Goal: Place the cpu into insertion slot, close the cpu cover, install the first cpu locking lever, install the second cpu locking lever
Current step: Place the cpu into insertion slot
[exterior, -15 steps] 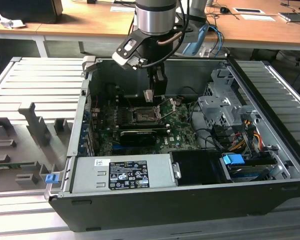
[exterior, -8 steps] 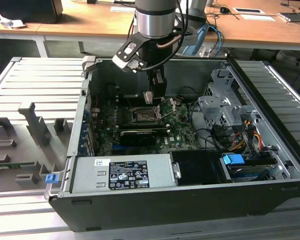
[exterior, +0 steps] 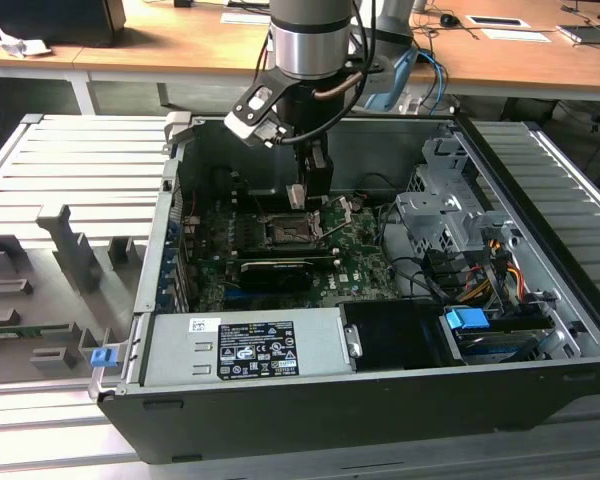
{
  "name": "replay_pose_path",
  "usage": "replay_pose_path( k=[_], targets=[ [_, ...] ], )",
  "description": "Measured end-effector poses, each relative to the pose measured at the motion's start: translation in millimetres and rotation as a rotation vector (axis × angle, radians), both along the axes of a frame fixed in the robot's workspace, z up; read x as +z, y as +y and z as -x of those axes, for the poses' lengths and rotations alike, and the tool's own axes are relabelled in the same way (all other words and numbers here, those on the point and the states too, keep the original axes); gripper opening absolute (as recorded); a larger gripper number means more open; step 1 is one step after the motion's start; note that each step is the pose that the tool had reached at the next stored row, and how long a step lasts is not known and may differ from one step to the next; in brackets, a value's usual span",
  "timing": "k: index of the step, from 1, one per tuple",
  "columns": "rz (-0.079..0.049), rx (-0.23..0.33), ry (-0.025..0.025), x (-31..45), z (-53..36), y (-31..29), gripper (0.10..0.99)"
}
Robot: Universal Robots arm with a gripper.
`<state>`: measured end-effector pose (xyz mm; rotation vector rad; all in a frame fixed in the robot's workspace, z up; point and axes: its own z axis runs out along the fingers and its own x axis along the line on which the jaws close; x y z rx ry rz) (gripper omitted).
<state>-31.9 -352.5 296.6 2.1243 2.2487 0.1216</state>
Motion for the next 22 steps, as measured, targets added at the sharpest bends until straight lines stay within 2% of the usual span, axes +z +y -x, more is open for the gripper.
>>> replay_pose_path(
  k=[12,17,22],
  targets=[
    [0.000,0.000,0.0000,-2.7,0.3,0.0,0.529],
    [0.000,-0.025,0.0000,-6.2,2.0,0.4,0.529],
    [0.000,-0.026,0.0000,-10.7,4.0,0.4,0.529]
  ],
)
